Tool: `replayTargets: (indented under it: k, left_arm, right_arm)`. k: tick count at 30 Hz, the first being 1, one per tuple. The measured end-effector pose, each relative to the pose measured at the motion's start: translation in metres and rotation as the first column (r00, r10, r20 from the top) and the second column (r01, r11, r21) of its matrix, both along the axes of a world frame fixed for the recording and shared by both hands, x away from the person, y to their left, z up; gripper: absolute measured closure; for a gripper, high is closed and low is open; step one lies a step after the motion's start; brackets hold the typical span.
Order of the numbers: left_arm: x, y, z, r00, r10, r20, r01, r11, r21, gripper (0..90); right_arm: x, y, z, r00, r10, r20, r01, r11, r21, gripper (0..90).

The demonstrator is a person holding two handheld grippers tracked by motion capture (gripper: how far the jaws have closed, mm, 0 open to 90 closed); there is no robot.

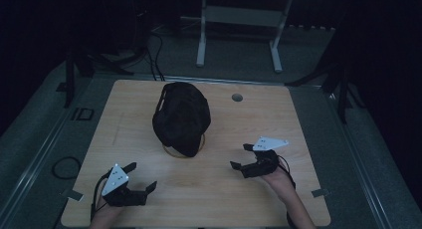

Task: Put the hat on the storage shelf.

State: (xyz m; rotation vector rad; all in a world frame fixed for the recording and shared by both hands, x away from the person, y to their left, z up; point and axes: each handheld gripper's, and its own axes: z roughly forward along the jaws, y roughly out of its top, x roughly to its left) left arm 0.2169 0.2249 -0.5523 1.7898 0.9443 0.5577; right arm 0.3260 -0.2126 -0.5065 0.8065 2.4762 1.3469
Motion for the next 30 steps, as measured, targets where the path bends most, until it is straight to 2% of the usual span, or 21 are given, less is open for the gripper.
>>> replayTargets:
  k: [16,30]
  left_arm:
    - [0.001,0.001,-0.002,1.0000,0.002,-0.009,-0.002,1.0000,-0.003,2.6]
    - [0.001,-0.002,-0.002,0.9999,-0.011,-0.008,0.011,0.9999,-0.001,2.6]
  right_arm:
    - [-0.016,-0.017,-0.025,0.9997,0.007,-0.025,-0.008,0.9998,-0.018,13.2]
    - [-0.028,-0.029,-0.035,0.9995,0.008,-0.030,-0.008,0.9995,-0.032,13.5]
